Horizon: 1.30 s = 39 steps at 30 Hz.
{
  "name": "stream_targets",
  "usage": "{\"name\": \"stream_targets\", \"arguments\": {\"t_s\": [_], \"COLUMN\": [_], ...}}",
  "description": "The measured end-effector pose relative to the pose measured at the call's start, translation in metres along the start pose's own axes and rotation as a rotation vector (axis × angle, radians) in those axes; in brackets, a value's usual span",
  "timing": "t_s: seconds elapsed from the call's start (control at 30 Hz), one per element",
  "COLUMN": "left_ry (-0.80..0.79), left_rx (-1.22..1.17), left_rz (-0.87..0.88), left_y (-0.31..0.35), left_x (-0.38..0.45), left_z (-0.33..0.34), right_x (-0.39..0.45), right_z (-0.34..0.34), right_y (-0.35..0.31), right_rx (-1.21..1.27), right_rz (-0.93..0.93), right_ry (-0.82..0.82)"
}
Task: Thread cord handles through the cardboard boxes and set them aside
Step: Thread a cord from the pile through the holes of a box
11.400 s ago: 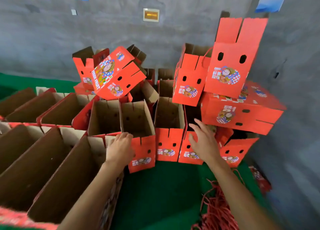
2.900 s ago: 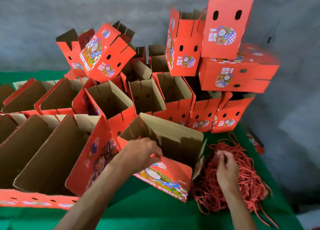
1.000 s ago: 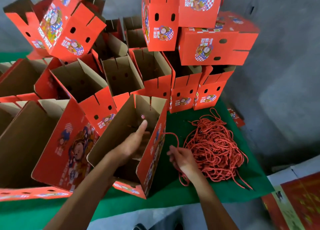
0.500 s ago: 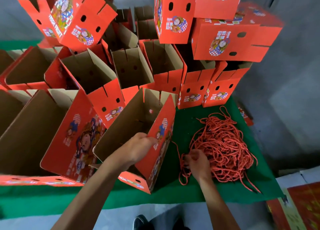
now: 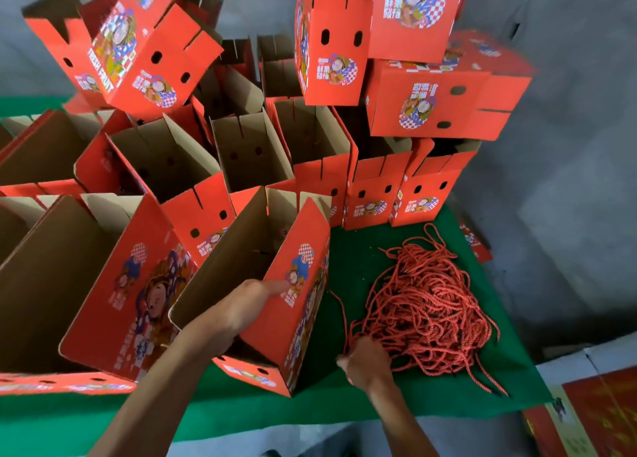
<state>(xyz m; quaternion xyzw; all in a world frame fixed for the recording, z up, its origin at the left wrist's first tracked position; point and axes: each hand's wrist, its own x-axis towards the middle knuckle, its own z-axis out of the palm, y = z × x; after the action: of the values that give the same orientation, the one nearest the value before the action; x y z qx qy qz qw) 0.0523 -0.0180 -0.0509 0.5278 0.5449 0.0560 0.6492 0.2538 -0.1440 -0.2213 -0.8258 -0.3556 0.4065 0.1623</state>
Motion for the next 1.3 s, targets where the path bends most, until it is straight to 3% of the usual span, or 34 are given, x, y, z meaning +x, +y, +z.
{"name": "stream_targets", "arguments": {"t_s": [0.1, 0.17, 0.27, 0.6, 0.83, 0.93, 1.1, 1.3], "left_ry": [-0.032, -0.034, -0.025, -0.01, 0.026, 0.048, 0.053, 0.054], "left_rx": [-0.105, -0.145, -0.168, -0.191, -0.141, -0.106, -0.077, -0.067], "left_rz": [-0.02, -0.014, -0.018, -0.007, -0.006, 0.002, 0.025, 0.033], "left_y": [-0.006, -0.009, -0.013, -0.015, -0.008, -0.005, -0.002, -0.001], "left_x": [-0.001, 0.0, 0.003, -0.007, -0.007, -0.007, -0.009, -0.009], "left_z": [-0.005, -0.005, -0.006, -0.005, 0.007, 0.014, 0.017, 0.018], "right_x": [-0.009, -0.015, -0.024, -0.058, -0.063, -0.064, -0.06, -0.067], "right_z": [-0.001, -0.003, 0.0, 0.009, 0.007, 0.01, 0.014, 0.023], "right_y": [-0.018, -0.03, -0.044, -0.055, -0.061, -0.062, -0.067, -0.082], "right_rx": [0.53, 0.819, 1.026, 1.275, 1.254, 1.18, 1.335, 1.332], "right_rz": [0.053, -0.056, -0.211, -0.316, -0.332, -0.323, -0.234, -0.172], "right_ry": [-0.15, -0.209, -0.216, -0.067, 0.07, 0.119, 0.2, 0.262]}}
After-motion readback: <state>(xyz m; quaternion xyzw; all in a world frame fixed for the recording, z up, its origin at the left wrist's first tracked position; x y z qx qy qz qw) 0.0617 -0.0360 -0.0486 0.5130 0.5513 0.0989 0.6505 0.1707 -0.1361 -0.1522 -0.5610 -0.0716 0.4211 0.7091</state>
